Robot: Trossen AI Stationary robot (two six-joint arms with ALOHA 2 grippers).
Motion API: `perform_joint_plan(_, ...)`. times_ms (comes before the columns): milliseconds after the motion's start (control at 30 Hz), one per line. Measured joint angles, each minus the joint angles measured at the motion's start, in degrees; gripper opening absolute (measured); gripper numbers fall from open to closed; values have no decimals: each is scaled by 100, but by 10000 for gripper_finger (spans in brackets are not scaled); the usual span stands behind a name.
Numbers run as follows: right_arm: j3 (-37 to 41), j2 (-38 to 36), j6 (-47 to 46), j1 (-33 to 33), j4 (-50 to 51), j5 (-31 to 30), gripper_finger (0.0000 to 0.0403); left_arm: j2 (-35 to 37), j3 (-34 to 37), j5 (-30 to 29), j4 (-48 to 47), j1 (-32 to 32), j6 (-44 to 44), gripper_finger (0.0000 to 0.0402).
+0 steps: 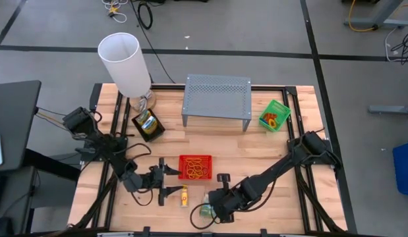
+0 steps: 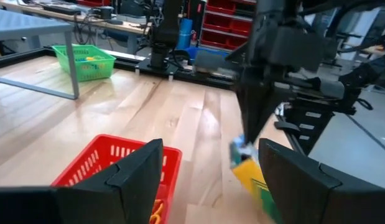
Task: Pick & Place Office Desk Supplies
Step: Put the crayons box into the black bin
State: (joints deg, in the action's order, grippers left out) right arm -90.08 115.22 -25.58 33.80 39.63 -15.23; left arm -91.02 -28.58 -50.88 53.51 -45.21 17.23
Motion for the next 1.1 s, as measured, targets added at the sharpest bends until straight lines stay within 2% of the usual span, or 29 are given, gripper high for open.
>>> perform_joint_plan(233, -537, 0, 281, 11, 703, -571, 0, 0, 0, 818, 65, 238, 204, 265)
perform_joint_plan(333, -698, 0, 389, 17, 875, -668, 0, 0, 0, 1305, 68, 389, 315, 265)
perform_joint_plan(467, -833, -2, 498, 18, 1013, -792, 0, 0, 0, 1520, 68, 519, 443, 269)
perform_joint_plan(600, -903, -2, 601, 16, 1083, -878, 0, 0, 0, 2070, 70, 718, 480, 277)
perform_joint_plan(900, -903, -2, 772, 42, 1148, -920, 0, 0, 0, 2366, 238, 1119, 485, 277)
perform_joint_plan(1000, -903, -2, 864, 53, 1148, -915, 0, 0, -21, 2871, 247, 1323, 559, 276)
perform_joint_plan(1100, -903, -4, 988, 53, 1148, -915, 0, 4, -170, 3748, -22, 1565, 823, 276)
